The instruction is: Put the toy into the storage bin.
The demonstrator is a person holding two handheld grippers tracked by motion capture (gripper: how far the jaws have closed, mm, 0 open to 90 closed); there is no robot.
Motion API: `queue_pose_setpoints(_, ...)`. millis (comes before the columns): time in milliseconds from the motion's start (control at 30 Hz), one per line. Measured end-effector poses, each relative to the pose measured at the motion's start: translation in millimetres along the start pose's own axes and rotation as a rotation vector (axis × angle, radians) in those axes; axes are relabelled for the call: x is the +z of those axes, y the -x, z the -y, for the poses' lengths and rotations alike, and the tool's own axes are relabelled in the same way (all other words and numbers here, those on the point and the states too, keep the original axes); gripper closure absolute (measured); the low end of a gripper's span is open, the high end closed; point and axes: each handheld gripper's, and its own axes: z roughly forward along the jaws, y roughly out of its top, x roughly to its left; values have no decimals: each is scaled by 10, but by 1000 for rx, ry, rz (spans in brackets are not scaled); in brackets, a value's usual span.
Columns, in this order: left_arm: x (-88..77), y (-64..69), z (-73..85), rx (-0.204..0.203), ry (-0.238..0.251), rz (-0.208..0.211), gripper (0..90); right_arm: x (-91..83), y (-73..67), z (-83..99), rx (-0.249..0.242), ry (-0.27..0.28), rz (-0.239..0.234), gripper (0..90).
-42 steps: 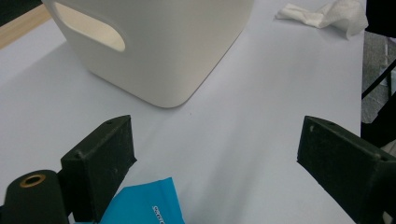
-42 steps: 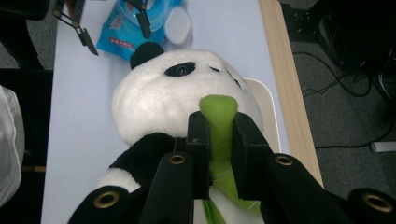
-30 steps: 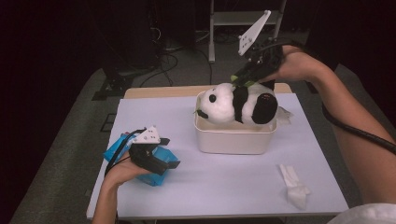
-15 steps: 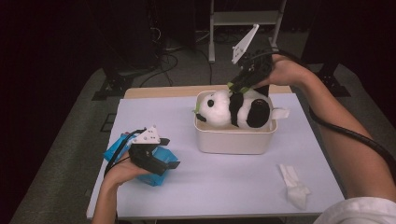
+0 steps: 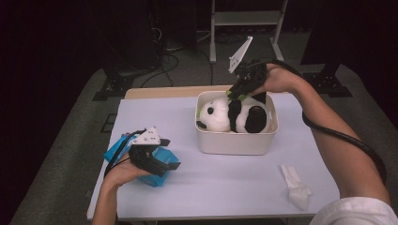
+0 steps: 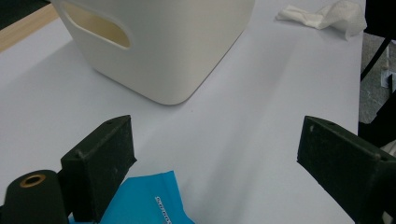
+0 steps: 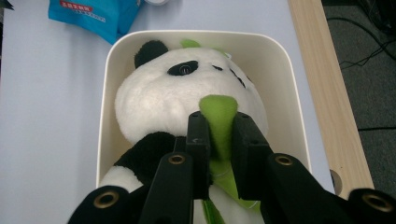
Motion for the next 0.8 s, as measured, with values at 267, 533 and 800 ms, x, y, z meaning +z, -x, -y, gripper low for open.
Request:
queue_pose_setpoints(267, 4, 5, -5, 3, -3, 3, 99, 166, 40, 112, 25, -9, -13, 780)
queue_pose_setpoints(533, -2, 11, -20, -1, 8, 7, 99, 352, 64, 208, 44, -19, -30, 779)
queue_pose_setpoints(800, -11, 31, -22, 5, 6, 7, 99, 559, 41, 290, 42, -24, -53, 779)
